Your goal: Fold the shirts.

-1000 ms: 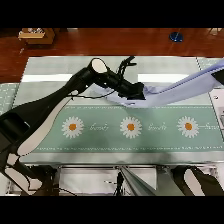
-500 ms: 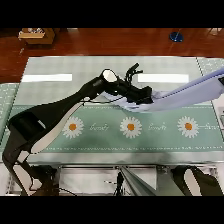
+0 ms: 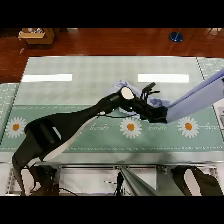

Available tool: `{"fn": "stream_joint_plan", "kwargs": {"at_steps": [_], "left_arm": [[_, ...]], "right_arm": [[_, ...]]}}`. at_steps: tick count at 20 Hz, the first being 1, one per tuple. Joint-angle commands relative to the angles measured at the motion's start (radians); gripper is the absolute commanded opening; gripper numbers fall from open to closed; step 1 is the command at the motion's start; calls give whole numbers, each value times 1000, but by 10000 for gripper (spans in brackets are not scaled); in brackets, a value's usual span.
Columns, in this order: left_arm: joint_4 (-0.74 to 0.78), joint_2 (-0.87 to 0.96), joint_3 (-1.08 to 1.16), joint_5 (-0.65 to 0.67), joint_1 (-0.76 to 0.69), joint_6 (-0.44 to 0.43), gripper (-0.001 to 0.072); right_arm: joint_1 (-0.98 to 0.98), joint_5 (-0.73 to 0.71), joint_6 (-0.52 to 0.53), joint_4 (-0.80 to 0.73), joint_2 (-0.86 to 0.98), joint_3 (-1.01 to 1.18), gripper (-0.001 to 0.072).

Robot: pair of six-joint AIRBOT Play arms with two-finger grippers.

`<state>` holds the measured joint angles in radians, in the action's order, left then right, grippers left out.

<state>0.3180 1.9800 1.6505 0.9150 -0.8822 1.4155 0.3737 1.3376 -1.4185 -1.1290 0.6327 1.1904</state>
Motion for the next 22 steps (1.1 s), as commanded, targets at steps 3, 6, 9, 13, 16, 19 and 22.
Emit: {"fn": "stream_joint_plan", "kwargs": {"at_steps": [3,6,9,13,16,19,22], "left_arm": [[-28,-27,2,22,57,-38,29],[-19,-123,2,137,216,-100,29],[54,-257,2,259,422,-106,29],[166,-452,1,402,706,-102,29],[166,-581,1,482,876,-103,29],[166,-692,1,527,976,-103,30],[167,-771,1,562,1002,-106,30]], "right_arm": [[-31,16,-19,-6,-1,1,20],[-124,13,-32,29,13,0,20],[-237,-67,-82,31,78,0,20],[-425,-272,-127,30,251,0,20],[-582,-413,-135,29,431,0,20],[-718,-568,-170,31,612,0,20],[-832,-710,-209,58,770,0,94]]}}
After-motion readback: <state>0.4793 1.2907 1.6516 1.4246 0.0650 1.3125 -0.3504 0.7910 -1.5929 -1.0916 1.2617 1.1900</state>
